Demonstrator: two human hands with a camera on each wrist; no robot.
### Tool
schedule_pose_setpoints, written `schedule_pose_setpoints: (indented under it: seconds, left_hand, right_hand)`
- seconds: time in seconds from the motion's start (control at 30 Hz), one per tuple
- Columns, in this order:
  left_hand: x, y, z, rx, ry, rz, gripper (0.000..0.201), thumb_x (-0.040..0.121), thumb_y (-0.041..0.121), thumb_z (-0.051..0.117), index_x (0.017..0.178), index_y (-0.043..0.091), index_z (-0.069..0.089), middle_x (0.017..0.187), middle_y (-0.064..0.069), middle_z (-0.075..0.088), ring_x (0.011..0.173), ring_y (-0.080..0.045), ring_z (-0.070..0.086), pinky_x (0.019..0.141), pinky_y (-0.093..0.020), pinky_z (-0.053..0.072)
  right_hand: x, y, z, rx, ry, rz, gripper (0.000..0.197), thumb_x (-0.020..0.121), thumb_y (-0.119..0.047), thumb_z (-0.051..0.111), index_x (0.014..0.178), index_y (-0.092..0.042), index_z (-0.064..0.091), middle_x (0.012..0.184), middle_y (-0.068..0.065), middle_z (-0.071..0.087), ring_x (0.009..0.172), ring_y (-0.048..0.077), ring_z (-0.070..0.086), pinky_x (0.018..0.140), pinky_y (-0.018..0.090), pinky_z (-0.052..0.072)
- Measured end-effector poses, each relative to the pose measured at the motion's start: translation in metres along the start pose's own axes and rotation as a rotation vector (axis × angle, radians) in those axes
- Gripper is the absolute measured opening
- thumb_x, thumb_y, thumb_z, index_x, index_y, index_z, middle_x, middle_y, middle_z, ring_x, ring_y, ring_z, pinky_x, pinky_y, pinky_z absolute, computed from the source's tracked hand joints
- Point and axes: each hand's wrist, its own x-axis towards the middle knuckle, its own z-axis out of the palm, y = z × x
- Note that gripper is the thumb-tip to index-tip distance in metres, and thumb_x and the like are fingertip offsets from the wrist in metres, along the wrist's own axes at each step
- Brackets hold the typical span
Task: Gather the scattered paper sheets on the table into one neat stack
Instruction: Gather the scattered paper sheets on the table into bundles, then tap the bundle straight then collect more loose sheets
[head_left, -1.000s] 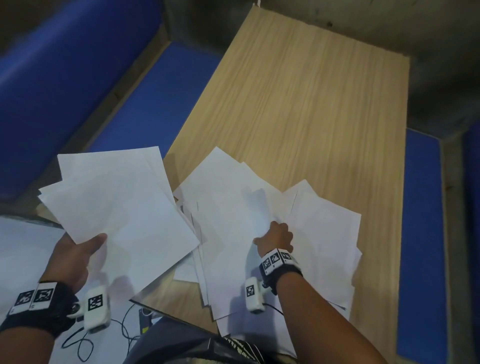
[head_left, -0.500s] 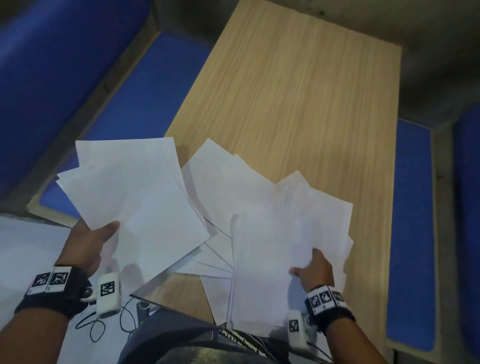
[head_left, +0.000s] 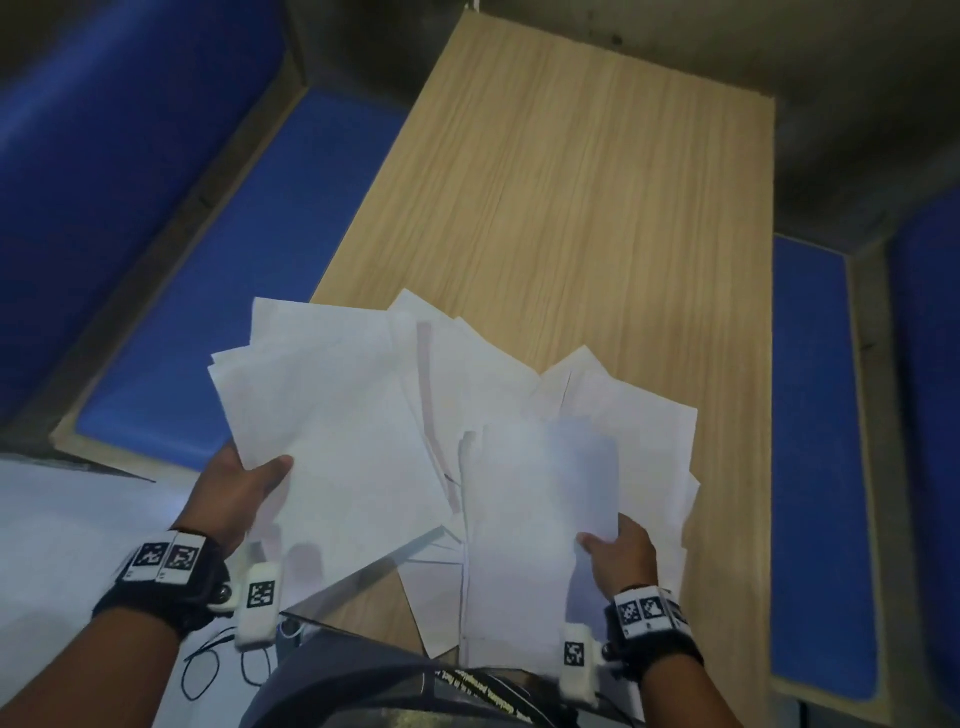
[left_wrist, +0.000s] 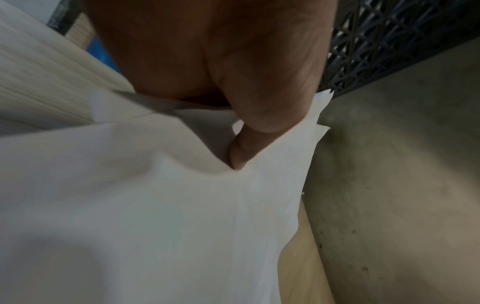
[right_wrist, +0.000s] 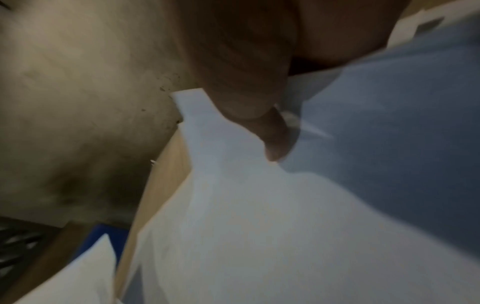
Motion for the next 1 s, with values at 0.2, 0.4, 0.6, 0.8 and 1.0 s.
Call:
schedule_pose_setpoints:
  seconds: [0.2,0.4,0.6,0.8,1.0]
  left_hand:
    - [-0.008,0.022,0.019,0.047,-0.033,0.055,0.036,0.094,0.003,0.064,0.124,0.024,0.058,0.114,-0.007,0.068,0.097,-0.026,0.066,0.083,-0.038,0.05]
    - [-0.026,0.045,0.069,-0.009,-0.269,0.012,0.043,0.086,0.013,0.072,0.128,0.017,0.065,0.114,-0.005,0.077,0.095,-0.022,0.076,0.084,-0.044,0.059]
    - [-0.06,0.082,0.131,-0.308,-0.531,-0.137,0.056,0.095,0.063,0.052,0.131,0.023,0.067,0.124,-0.006,0.075,0.115,-0.029,0.07,0.097,-0.049,0.054]
    - [-0.068,0.11,0.137,-0.183,-0.393,0.152,0.045,0.077,0.032,0.087,0.117,0.027,0.068,0.105,0.009,0.08,0.102,-0.015,0.075,0.088,-0.038,0.059]
    - [-0.064,0.119,0.138,-0.105,-0.306,0.328,0.04,0.072,0.022,0.092,0.103,0.031,0.068,0.09,0.023,0.077,0.084,0.005,0.071,0.072,-0.017,0.056]
  right_hand:
    - [-0.021,-0.027,-0.064,0.307,0.0,-0.233,0.041,0.083,-0.003,0.073,0.123,-0.004,0.063,0.11,0.008,0.069,0.103,0.026,0.064,0.089,0.033,0.044]
    - [-0.02,-0.06,-0.075,0.426,-0.04,-0.342,0.037,0.079,-0.012,0.078,0.114,-0.008,0.068,0.104,0.003,0.075,0.098,0.02,0.07,0.09,0.037,0.053]
    - [-0.012,-0.071,-0.027,0.462,-0.178,-0.347,0.053,0.082,-0.009,0.075,0.126,-0.015,0.046,0.119,0.011,0.068,0.105,0.022,0.067,0.098,0.045,0.051]
    - [-0.028,-0.088,-0.033,0.557,0.035,-0.5,0.059,0.082,-0.001,0.073,0.134,-0.014,0.05,0.122,-0.003,0.066,0.11,0.005,0.064,0.094,0.022,0.052]
    - [-0.036,-0.085,-0.041,0.508,0.182,-0.665,0.05,0.073,-0.031,0.081,0.117,-0.013,0.064,0.107,-0.007,0.07,0.094,-0.014,0.062,0.078,0.004,0.047]
